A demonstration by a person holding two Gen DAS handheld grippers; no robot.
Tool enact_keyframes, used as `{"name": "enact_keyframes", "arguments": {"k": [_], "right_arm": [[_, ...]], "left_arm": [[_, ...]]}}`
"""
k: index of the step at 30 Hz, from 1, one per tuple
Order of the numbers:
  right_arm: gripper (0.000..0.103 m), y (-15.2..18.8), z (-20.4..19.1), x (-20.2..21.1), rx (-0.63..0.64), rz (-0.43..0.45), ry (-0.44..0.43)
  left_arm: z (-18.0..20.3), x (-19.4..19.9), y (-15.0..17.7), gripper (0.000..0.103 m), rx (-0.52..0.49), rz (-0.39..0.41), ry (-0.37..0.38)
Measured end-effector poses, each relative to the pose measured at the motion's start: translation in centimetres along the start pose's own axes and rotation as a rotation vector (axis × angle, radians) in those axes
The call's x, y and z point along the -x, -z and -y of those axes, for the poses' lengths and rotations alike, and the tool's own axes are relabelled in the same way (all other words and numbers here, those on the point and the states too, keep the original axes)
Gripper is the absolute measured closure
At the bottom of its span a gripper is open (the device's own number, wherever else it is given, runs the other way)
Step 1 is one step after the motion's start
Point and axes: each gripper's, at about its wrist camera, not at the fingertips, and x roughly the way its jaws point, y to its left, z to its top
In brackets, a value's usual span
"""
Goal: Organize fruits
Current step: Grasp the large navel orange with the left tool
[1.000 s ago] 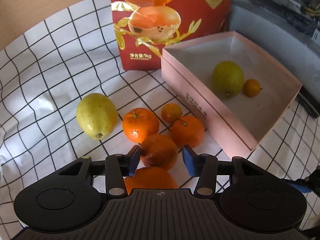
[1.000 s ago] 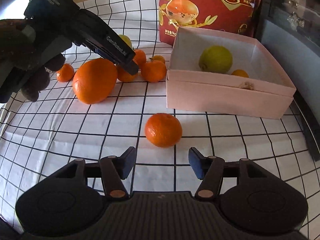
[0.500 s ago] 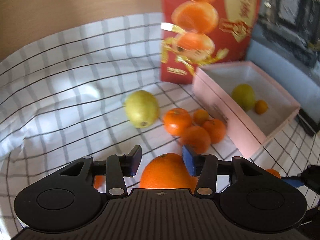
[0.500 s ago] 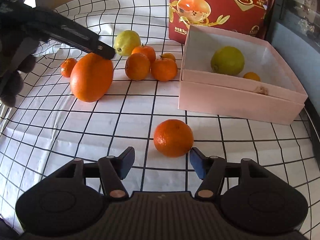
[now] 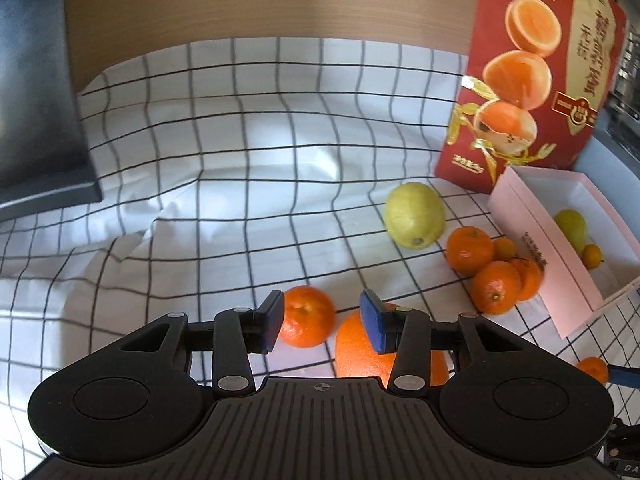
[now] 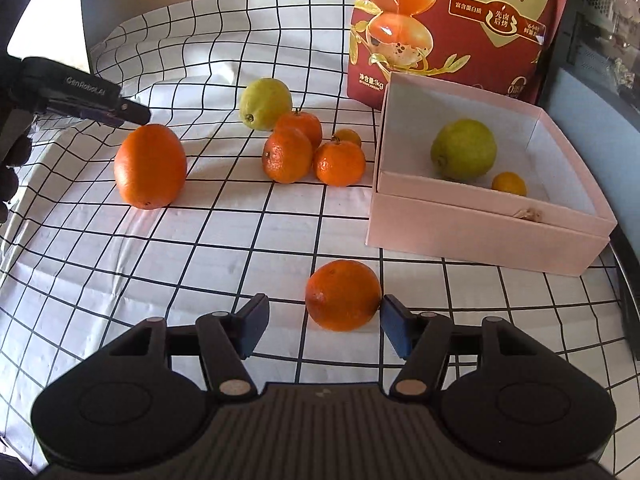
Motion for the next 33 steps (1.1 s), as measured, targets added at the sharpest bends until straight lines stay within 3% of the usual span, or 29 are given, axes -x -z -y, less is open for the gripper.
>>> {"name": "enact_keyframes", "arguments": {"k": [4,9,14,16,18,25,33], "right_arm": [[0.041,-0.3,0.2,0.2,-0.001,0.013,0.007],[0.041,-0.5,0.3,0.0,0.001,0.019,0.016],[0.039,-0.3,0.2,0.1,0.006,0.023,0.019],[0.038,-0.1,0.3,0.0,0.002,0.021,0.022],[0.036,0.1,0.4,-0.2,-0.002,0.015,0.026],[0.033,1.0,0.7,-1.4,-0.027,-0.037,0.015],[0.029,1.3,0.4,-1.3,-0.013,-0.025,0.021]], "left_arm": [[0.2,1.0,0.4,0.057,0.013,0.024,0.034],[3.2,1.9,0.5,0.053,-0.091,0.037,0.121],[4.6,1.7,1.7,0.054,-0.125,0.025,0.021],[3.9,1.3,2.2,0.051,-0.092,0.011,0.001],[2.7,1.2,2.6,0.045,-0.033,0.017,0.029],[0.8,0.3,2.7,0.04,0.149,-0.02,0.114],[1.5,-1.5,2.2,0.03,0.198,-0.065,0.137]]}}
